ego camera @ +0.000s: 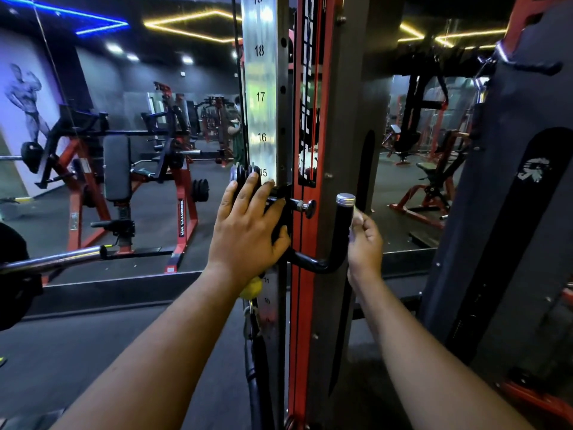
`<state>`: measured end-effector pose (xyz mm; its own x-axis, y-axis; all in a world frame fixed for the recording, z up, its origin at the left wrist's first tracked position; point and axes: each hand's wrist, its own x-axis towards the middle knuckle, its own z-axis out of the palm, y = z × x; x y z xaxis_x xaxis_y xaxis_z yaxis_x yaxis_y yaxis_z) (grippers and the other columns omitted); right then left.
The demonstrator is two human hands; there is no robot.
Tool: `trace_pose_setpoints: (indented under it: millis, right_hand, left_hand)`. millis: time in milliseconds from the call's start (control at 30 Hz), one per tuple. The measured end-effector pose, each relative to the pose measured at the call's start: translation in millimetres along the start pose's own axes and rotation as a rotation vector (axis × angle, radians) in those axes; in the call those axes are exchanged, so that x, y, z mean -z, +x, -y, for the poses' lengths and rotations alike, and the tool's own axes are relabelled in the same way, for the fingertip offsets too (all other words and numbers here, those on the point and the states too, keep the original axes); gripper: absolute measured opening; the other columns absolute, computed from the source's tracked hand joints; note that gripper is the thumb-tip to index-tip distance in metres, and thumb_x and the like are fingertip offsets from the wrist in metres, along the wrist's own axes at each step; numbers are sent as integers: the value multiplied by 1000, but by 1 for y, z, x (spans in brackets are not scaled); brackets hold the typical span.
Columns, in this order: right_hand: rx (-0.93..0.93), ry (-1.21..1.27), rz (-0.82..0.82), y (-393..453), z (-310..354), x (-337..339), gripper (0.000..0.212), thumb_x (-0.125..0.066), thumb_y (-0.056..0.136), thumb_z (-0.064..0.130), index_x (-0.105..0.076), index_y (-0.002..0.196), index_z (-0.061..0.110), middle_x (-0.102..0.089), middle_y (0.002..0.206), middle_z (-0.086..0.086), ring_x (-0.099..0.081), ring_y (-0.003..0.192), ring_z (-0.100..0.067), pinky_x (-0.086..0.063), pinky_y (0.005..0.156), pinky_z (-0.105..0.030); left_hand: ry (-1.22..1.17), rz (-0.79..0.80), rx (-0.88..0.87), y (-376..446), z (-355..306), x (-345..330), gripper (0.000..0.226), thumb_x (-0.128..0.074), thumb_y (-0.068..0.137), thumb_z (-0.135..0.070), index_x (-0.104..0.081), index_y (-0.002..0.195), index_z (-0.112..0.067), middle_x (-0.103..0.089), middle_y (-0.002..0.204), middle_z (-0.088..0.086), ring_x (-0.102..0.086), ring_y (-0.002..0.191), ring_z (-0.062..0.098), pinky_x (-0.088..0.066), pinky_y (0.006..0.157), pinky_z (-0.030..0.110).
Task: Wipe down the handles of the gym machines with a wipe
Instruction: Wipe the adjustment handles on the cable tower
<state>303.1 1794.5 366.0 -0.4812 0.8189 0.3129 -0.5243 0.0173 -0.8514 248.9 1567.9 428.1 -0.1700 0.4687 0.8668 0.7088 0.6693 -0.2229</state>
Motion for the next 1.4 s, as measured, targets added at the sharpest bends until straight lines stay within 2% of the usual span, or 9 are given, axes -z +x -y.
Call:
trace_pose_setpoints:
  millis: [167, 300, 467, 700, 900, 1033, 1167, 1267, 1400]
  right_hand:
    - [-297, -9, 165, -18, -34, 33, 19, -56, 99, 16, -69, 111, 8, -75, 103, -15, -70, 96, -24, -49, 88, -37]
    - [-214, 86, 169, 10, 5, 13, 31, -57, 99, 19, -64, 122, 0, -73, 110, -20, -71, 102, -27, -53, 96, -37]
    - [-223, 42, 110, -18, -32, 17, 17, -62, 96, 35, -74, 106, 27, -75, 112, -8, -66, 115, -24, -42, 100, -40]
    - [-412, -128, 131, -62, -87, 37, 17, -58, 101, 30, -69, 111, 22, -75, 104, 1, -69, 103, -22, -55, 91, -41]
    - [333, -985, 406, -104, -45, 22, 29, -47, 105, 25, -63, 128, 29, -67, 113, 15, -64, 102, -1, -50, 83, -11]
    - [584, -1296, 658, -54, -32, -30, 43, -33, 105, 30, -55, 141, 21, -57, 139, 8, -52, 128, -6, -43, 106, -22]
    - [485, -1711, 745, -34, -51, -38, 33, -61, 87, 13, -72, 118, 14, -69, 111, -2, -70, 96, -18, -57, 76, -28]
    - [743, -1973, 945, -32, -61, -28, 52, -77, 71, 16, -71, 122, 6, -72, 113, -13, -73, 93, -25, -58, 79, -31]
    - [1107, -2078, 902, -21, -40, 2, 51, -33, 99, 4, -34, 149, -5, -49, 145, -24, -59, 120, -36, -16, 121, -60]
  left_hand:
    - [-3, 3, 4, 1, -2, 0, 43, -61, 90, -42, -71, 126, -20, -56, 149, 10, -35, 151, 35, -22, 124, 54]
    - [4, 2, 1, 1, -1, 0, 47, -59, 91, -43, -69, 131, -19, -55, 149, 10, -35, 151, 34, -23, 123, 55]
    - [-4, -16, -6, -1, 3, 2, 47, -60, 90, -42, -68, 131, -19, -55, 149, 11, -36, 150, 35, -23, 124, 55]
    - [2, -2, -4, -1, 3, 2, 48, -60, 90, -42, -68, 131, -19, -55, 149, 12, -35, 151, 35, -22, 124, 54]
    - [-5, 2, -10, -3, 9, 3, 49, -59, 90, -43, -67, 133, -19, -53, 152, 12, -34, 151, 35, -21, 125, 54]
    - [1, 23, -16, -2, 7, 5, 50, -55, 92, -44, -66, 134, -19, -51, 154, 12, -31, 153, 35, -19, 126, 54]
    - [-7, 17, -15, -3, 11, 4, 49, -57, 91, -43, -67, 133, -20, -50, 154, 12, -31, 153, 34, -20, 125, 54]
    - [-14, 9, -16, -5, 12, 3, 50, -58, 90, -43, -66, 134, -20, -50, 154, 12, -31, 153, 35, -21, 124, 55]
    - [-25, -5, -25, -4, 10, 3, 49, -58, 90, -42, -67, 132, -18, -52, 153, 12, -33, 152, 35, -22, 124, 55]
